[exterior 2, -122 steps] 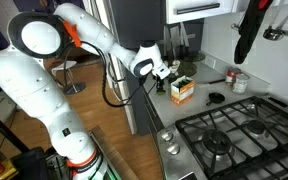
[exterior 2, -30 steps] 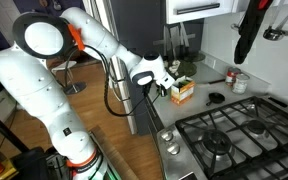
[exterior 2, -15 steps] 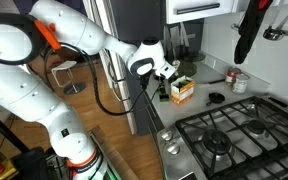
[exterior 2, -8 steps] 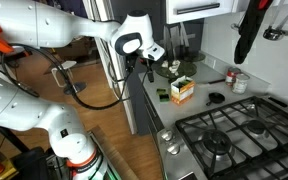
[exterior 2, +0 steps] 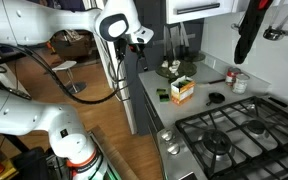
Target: Remove two sachets from the orange box
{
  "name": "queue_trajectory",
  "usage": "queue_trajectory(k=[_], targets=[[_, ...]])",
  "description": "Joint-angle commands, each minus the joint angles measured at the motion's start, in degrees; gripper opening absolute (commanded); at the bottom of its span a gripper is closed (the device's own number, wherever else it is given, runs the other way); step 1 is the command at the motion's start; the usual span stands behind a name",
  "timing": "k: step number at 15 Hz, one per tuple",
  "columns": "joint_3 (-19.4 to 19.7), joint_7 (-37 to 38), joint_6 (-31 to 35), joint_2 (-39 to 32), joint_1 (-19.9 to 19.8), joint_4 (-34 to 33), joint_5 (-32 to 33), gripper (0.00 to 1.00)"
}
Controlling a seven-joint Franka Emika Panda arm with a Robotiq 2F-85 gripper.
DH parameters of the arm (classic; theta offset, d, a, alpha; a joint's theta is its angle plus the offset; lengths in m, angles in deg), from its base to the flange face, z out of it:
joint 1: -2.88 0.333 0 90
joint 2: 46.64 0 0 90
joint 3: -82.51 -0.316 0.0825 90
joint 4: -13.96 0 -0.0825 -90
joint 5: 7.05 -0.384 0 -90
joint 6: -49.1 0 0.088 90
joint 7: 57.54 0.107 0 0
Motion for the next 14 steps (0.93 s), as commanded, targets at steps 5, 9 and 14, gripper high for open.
queue_trajectory(k=[5,9,14], targets=[[-1.0,-2.5,0.2,0.2,0.0,-1.5,2.1,1.00],[-0.8,-2.0,0.1,0.3,0.1,-1.5,1.2,1.00],[-0.8,-2.0,0.1,0.3,0.1,-1.6,1.2,1.00]])
